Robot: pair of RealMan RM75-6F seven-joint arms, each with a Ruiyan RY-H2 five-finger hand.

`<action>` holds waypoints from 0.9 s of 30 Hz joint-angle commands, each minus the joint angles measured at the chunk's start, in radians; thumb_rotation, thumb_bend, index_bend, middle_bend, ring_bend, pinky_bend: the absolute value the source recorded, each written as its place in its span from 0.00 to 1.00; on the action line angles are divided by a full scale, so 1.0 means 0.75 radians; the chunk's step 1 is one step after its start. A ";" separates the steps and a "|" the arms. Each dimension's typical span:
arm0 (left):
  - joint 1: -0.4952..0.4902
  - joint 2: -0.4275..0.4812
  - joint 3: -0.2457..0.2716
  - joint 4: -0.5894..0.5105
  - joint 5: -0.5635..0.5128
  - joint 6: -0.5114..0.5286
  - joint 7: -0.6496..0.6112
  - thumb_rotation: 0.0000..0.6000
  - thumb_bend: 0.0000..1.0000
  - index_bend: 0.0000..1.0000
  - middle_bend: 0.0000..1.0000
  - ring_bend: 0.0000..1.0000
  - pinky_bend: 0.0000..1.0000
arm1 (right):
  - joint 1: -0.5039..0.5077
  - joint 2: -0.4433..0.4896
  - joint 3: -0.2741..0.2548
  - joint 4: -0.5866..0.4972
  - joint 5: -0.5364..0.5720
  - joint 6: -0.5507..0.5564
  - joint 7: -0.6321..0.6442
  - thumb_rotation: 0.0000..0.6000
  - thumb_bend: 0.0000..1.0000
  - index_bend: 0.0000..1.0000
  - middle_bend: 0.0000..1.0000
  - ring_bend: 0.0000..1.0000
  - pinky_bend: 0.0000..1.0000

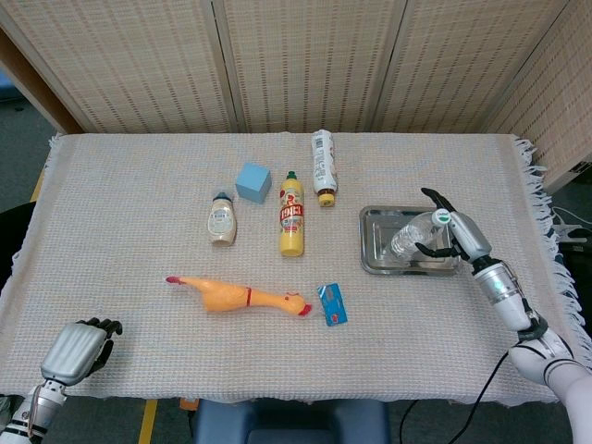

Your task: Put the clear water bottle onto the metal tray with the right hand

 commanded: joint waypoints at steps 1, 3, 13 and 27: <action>0.000 -0.001 0.000 0.001 0.001 0.001 0.000 1.00 0.61 0.41 0.48 0.45 0.61 | -0.009 0.011 -0.001 -0.006 0.004 0.015 -0.046 1.00 0.04 0.00 0.00 0.00 0.01; 0.000 0.000 0.003 0.000 0.004 0.000 -0.001 1.00 0.61 0.41 0.48 0.45 0.61 | -0.030 0.032 0.004 -0.012 0.007 0.069 -0.179 1.00 0.03 0.00 0.00 0.00 0.00; 0.002 0.005 0.005 -0.003 0.010 0.009 -0.009 1.00 0.61 0.41 0.48 0.45 0.61 | -0.088 0.135 0.038 -0.225 0.082 0.104 -0.508 1.00 0.03 0.00 0.00 0.00 0.00; 0.014 0.024 0.013 -0.021 0.015 0.024 -0.020 1.00 0.61 0.41 0.48 0.45 0.61 | -0.499 0.319 0.049 -1.040 0.306 0.591 -1.810 1.00 0.00 0.00 0.00 0.00 0.00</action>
